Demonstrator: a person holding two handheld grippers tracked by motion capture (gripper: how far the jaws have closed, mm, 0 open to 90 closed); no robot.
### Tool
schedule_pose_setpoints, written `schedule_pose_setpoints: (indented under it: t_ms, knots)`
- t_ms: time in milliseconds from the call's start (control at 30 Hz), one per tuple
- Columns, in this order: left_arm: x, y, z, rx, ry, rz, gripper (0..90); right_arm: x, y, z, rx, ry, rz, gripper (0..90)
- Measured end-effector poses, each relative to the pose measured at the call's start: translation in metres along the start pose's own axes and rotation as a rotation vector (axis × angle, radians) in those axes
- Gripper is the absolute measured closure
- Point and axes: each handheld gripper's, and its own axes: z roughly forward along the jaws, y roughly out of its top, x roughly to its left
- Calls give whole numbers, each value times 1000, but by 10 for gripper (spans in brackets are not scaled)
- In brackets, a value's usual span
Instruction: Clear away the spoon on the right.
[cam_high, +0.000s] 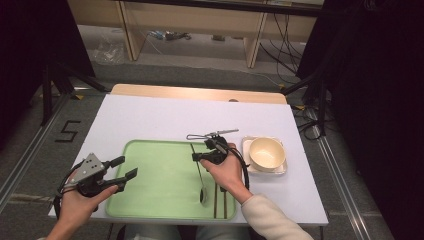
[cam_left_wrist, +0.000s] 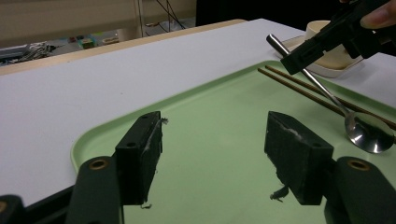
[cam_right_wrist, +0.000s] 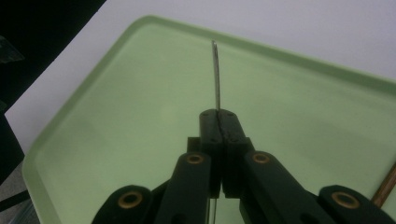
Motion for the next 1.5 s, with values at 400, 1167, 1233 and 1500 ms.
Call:
schedule_pose_setpoints:
  t_ms: [400, 1167, 1233, 1500]
  knots:
    - [0, 0, 0, -1, 0, 5, 368, -5, -5, 8, 35, -25, 56, 900]
    - [0, 0, 0, -6, -7, 5, 368, -19, -15, 20, 83, -141, 134, 900]
    - [0, 0, 0, -8, -8, 4, 368, -19, -15, 21, 97, -147, 160, 900]
    - [0, 0, 0, -7, -8, 3, 368, -21, -17, 24, 121, -185, 149, 880]
